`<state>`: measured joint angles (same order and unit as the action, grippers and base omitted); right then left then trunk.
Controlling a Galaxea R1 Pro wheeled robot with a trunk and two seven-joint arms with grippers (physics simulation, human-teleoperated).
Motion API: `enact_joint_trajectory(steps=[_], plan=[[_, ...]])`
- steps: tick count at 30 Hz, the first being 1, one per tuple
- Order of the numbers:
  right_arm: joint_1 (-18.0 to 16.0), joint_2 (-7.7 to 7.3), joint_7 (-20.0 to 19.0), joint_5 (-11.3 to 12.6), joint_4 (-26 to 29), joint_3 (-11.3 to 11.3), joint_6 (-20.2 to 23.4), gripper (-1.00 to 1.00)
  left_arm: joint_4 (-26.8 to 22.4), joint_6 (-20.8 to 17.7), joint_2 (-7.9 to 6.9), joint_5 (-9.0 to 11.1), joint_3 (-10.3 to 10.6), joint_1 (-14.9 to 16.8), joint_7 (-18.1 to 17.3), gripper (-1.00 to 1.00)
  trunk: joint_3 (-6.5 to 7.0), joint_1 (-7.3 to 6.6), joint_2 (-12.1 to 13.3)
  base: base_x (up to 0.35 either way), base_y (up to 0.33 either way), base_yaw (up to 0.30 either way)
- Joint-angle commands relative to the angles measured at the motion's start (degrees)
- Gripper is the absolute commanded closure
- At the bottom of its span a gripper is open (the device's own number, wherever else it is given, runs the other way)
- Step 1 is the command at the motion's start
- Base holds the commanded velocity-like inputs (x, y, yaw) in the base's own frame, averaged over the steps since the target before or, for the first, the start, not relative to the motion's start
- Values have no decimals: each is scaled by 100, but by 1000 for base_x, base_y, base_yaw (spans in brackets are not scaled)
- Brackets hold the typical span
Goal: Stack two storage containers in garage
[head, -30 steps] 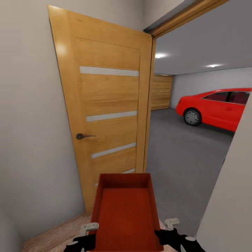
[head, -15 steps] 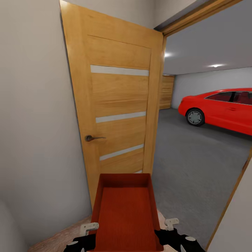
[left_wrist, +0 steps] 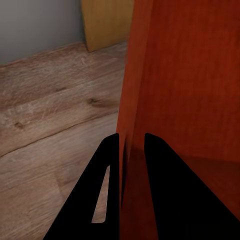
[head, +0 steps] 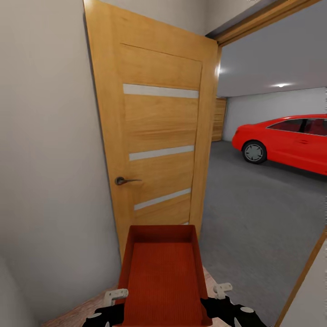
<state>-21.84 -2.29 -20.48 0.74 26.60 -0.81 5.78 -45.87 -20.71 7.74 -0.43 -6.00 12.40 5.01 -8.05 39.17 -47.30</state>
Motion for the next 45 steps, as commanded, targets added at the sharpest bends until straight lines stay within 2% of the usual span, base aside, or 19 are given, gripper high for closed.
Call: enact_joint_trajectory(steps=[1, 45], plan=[[-5, 35, -150, 49, -6, 37, 37, 100, -19, 191, 8, -98, 2, -1, 44, 100, -10, 1, -8, 0, 1, -196], [-5, 35, -151, 49, -6, 28, 38, 100, -19, 191, 10, -106, 2, -1, 44, 100, -10, 1, -8, 0, 0, -286]])
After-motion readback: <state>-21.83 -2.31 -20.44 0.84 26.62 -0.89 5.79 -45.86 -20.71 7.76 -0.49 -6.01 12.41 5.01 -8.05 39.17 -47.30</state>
